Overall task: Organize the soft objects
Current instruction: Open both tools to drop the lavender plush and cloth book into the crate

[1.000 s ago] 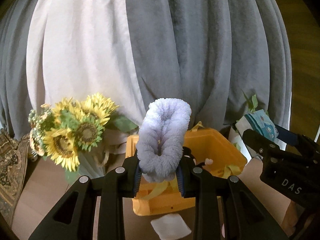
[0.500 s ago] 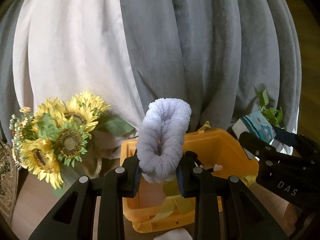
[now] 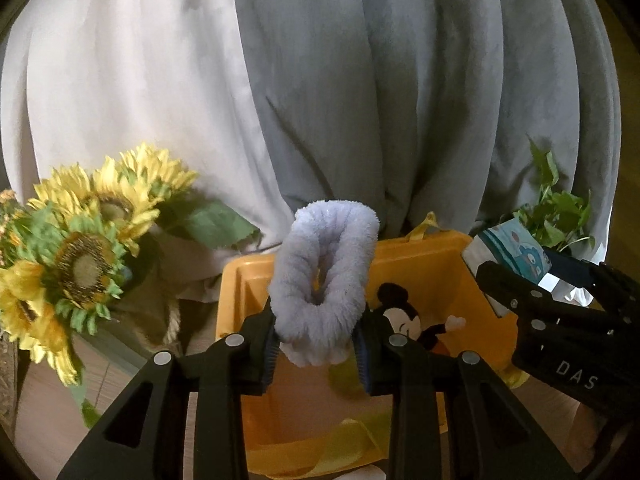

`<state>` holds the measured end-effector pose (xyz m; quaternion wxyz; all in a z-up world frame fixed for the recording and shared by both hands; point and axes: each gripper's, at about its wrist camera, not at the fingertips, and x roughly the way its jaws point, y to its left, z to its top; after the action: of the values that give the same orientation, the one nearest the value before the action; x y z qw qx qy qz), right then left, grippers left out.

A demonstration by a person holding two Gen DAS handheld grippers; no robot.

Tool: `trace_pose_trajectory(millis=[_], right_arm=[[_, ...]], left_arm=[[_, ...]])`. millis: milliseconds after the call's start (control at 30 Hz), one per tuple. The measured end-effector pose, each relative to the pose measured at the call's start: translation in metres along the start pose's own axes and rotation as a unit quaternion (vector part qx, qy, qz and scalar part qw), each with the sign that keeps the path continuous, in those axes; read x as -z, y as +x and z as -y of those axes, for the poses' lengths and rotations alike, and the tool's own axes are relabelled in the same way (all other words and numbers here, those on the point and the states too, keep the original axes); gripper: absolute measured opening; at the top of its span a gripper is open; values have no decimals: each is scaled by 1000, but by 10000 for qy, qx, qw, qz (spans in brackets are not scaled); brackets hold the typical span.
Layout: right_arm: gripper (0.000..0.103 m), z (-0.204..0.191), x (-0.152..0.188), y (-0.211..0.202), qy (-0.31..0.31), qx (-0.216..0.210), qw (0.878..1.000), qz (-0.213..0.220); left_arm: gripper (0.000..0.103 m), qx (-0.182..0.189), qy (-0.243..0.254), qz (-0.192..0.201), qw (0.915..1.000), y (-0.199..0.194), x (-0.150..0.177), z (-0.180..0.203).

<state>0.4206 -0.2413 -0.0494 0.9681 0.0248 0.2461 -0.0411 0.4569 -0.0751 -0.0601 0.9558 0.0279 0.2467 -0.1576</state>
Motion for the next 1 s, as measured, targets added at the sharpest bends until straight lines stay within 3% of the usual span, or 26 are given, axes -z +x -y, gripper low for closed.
trace_pose_trajectory(millis=[200, 333, 433, 1000], right_arm=[[77, 2, 3, 22, -9, -6, 9998, -178], [78, 2, 6, 34, -17, -13, 9994, -346], [85, 1, 8, 36, -44, 52, 9993, -364], [86, 7, 5, -6, 168, 225, 9995, -128]], left_arm=[[36, 15, 24, -194, 9998, 23, 3, 0], [60, 78, -49, -348, 9994, 32, 7, -1], [63, 9, -40, -355, 9994, 32, 8, -2], [89, -476, -208, -65, 9986, -30, 8, -6]])
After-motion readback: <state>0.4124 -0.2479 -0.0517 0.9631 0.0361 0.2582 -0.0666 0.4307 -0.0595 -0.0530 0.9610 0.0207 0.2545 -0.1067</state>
